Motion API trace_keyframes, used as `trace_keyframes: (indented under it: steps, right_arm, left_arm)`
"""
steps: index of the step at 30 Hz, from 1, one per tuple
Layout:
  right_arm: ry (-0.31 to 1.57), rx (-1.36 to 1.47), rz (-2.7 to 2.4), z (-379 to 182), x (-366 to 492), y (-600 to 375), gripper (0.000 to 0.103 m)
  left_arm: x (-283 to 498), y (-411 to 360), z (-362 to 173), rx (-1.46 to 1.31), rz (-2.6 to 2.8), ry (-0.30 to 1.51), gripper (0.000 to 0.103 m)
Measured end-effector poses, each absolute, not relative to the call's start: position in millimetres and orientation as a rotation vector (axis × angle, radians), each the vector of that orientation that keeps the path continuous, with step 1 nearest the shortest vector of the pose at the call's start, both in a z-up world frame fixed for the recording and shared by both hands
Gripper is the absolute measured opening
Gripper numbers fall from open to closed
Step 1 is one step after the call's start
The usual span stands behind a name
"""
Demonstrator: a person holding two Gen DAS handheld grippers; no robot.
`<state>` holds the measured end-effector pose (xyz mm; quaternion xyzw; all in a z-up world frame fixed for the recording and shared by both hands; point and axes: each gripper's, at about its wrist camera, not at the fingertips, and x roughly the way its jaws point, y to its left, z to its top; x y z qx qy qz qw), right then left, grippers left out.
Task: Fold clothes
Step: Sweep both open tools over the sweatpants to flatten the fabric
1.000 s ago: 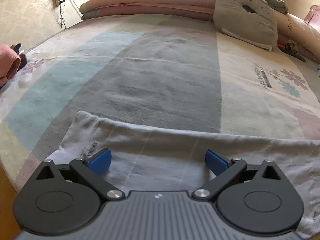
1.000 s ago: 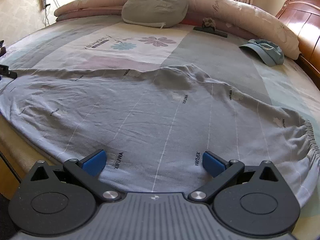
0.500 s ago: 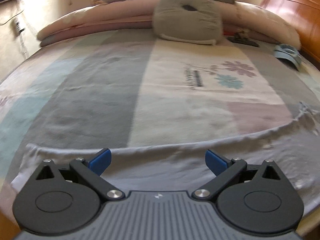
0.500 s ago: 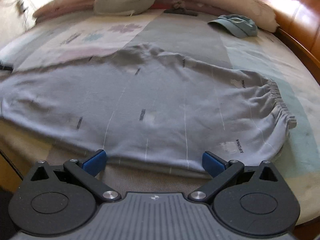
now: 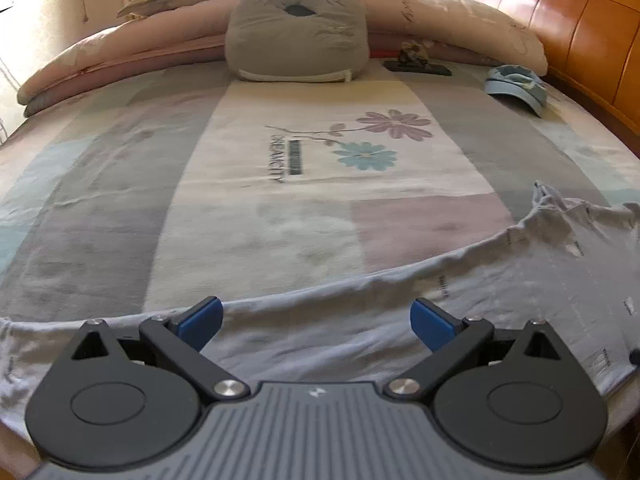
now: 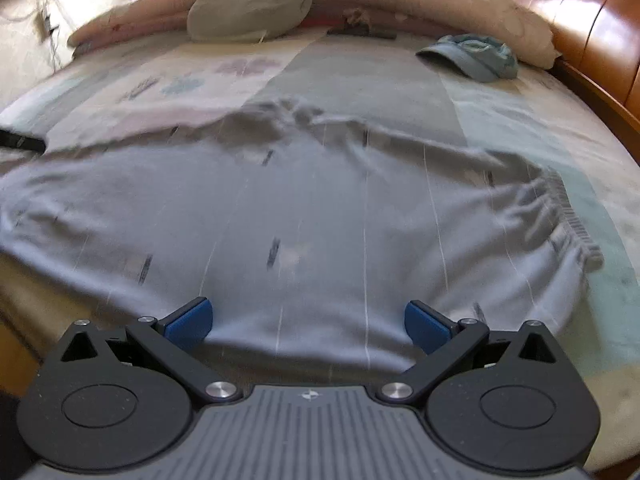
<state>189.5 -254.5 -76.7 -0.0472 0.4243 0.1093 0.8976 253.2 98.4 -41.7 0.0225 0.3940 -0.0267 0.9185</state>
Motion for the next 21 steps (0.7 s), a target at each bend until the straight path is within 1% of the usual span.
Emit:
trace_keyframes:
  steps: [3,6,8,10,11,12,16,21]
  right_arm:
    - [0.934,-0.104,0.226,-67,197,-255,0.103]
    - [0.838,-0.118,0.241,-55,206,-251,0.103]
    - [0.832,-0.102,0.244,-59,216,-248,0.103]
    - [0.875,-0.088,0.234,-68,219,-248,0.103]
    - [0.895,-0.083,0.234,-74,216,-250,0.103]
    - [0.865,-0.076,0.243,-76,206,-254,0.103]
    - [0.895,-0.089,0.280,-70,189,-269,0.103]
    - [0.812,0.032,0.098,-60,215,-311,0.103]
  left_arm:
    - [259,84,-36,0.052,-0.076,0.786,0.100]
    - [261,70,-31,0.064,-0.099,0.771,0.100]
    - [260,62,-32,0.074,-0.115,0.779,0.100]
    - [258,56,-34,0.087,-0.116,0.791,0.100]
    - [257,54,-35,0.089,-0.114,0.798,0.100]
    - [258,53,-36,0.086,-0.112,0.807,0.100]
    - [264,45,-34,0.064,-0.117,0.813,0.100]
    - [274,20,-26,0.094,-0.169,0.787,0.100]
